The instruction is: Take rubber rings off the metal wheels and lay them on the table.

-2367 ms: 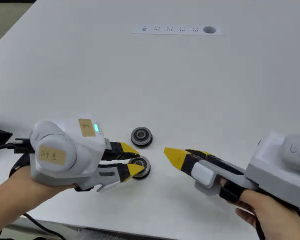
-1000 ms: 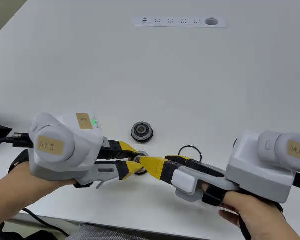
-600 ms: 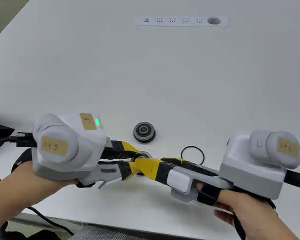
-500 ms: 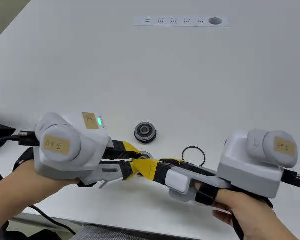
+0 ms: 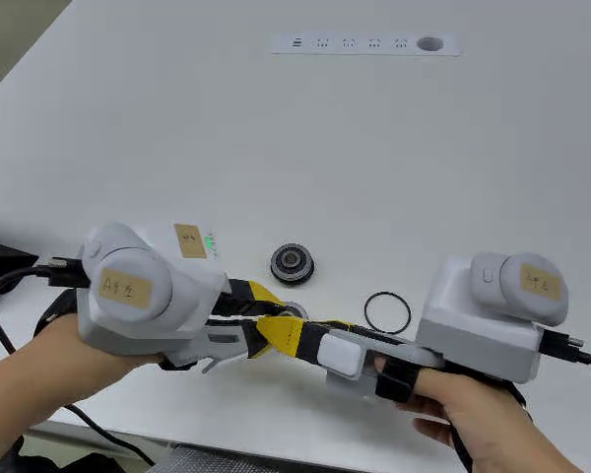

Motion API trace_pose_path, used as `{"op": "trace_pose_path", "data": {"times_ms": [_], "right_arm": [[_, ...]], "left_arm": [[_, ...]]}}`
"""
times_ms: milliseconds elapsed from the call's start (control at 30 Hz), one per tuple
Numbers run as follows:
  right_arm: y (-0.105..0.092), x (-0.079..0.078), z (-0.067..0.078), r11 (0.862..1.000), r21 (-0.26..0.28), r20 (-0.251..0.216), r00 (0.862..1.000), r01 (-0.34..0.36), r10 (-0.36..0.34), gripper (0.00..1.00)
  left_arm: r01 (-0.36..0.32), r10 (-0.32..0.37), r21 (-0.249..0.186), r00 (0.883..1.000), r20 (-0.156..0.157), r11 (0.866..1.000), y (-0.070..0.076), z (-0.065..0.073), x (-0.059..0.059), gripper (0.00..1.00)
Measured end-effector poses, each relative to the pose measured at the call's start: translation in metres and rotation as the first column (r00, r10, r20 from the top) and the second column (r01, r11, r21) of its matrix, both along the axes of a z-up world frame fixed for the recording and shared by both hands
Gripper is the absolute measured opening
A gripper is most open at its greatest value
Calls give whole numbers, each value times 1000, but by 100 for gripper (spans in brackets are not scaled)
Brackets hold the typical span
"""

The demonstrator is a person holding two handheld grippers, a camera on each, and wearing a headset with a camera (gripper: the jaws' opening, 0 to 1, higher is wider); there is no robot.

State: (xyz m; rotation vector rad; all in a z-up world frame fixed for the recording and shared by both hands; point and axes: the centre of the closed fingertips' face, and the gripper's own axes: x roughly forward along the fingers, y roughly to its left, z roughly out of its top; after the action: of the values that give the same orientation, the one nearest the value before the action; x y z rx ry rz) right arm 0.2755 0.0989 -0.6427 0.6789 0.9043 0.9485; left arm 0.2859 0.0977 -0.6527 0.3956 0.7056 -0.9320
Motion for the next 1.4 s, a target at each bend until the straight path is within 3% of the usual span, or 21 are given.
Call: {"op": "trace_pose_path", "data": {"times_ms": [67, 233, 367, 633, 800, 1033, 1267, 1400], "right_arm": [[0, -2, 3, 1000, 26, -21, 1000, -8, 8, 45], [-1, 0, 2, 1000, 27, -27, 1000, 7, -6, 44], [-4, 1, 2, 997, 68, -80, 996, 37, -31, 42], [-8, 3, 4, 996, 78, -72, 996, 50, -44, 34], [-10, 5, -2, 996, 59, -83, 995, 61, -56, 28], [-15, 9, -13, 997, 12, -110, 991, 75, -73, 12], [-17, 10, -20, 996, -34, -108, 990, 85, -89, 3], [-17, 10, -19, 996, -46, -98, 992, 82, -86, 3]], "left_arm": [[1, -1, 1, 1000, 0, 1000, 0, 0, 0, 13], [-1, 1, -2, 1000, -1, 1000, 0, 1, 0, 13], [-3, 3, -5, 1000, -1, 1000, 0, 1, -1, 13], [-3, 3, -4, 1000, -1, 1000, 0, 0, -1, 13], [-4, 4, -5, 1000, -1, 1000, 0, 0, -1, 13], [-3, 3, -5, 1000, -2, 1000, 0, 0, 0, 13], [-4, 4, -5, 1000, -1, 1000, 0, -1, 0, 13], [-5, 5, -4, 1000, -1, 1000, 0, -1, 0, 13]]}}
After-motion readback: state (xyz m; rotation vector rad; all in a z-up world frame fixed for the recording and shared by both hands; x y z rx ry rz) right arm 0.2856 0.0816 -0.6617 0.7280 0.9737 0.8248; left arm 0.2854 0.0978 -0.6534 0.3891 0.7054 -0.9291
